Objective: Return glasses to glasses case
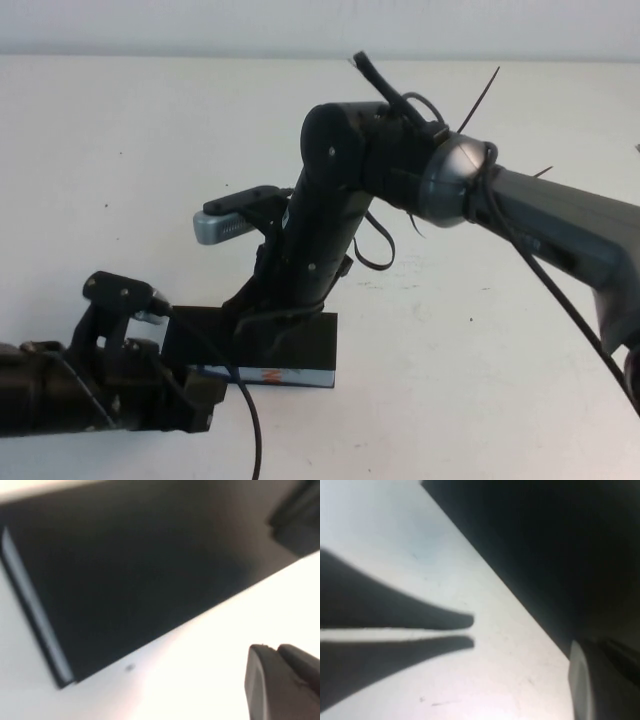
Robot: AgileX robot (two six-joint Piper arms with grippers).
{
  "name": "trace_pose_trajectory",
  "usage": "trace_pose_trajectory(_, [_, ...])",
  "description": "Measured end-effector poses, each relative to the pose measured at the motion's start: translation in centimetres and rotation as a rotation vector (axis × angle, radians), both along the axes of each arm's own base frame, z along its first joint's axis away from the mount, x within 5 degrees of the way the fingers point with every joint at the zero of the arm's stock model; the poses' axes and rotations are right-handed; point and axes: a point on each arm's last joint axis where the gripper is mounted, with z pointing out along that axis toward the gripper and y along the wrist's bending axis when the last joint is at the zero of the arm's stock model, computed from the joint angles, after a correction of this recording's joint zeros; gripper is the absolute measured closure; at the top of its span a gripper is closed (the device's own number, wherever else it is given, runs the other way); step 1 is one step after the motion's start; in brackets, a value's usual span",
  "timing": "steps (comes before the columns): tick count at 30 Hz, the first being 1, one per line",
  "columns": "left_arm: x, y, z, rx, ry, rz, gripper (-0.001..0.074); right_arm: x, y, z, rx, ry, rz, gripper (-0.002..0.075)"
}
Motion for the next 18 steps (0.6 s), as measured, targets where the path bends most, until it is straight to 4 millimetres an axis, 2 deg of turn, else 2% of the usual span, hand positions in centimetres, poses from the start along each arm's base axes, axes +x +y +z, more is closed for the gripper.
trace_pose_trajectory(4, [-0.9,0.2,3.0,-0.054,-0.112,0.007,0.0736,-0.6,-0.6,3.0,0.040,-0.051,-0.009,0.0739])
trace_pose_trajectory(7, [-2.0,0.6,6.2,-0.111,-0.249,0.026,0.0736,-1.2,-1.4,6.0,0.065,-0.109,-0.026,0.0739])
trace_pose_trajectory(12, [-4.6,2.3,10.8,-0.135,-0.511,0.119,0.0736,-2.5,-3.5,10.9,0.085,-0.227,-0.068,0.0739])
trace_pose_trajectory(15, [-6.8,3.8,12.4,-0.138,-0.655,0.204,0.0736,-3.9,-5.0,13.8,0.094,-0.300,-0.091,0.0739])
trace_pose_trajectory(18, [-9.3,5.4,13.2,-0.148,-0.788,0.301,0.0736,-6.3,-6.8,16.5,0.113,-0.355,-0.098,0.0739])
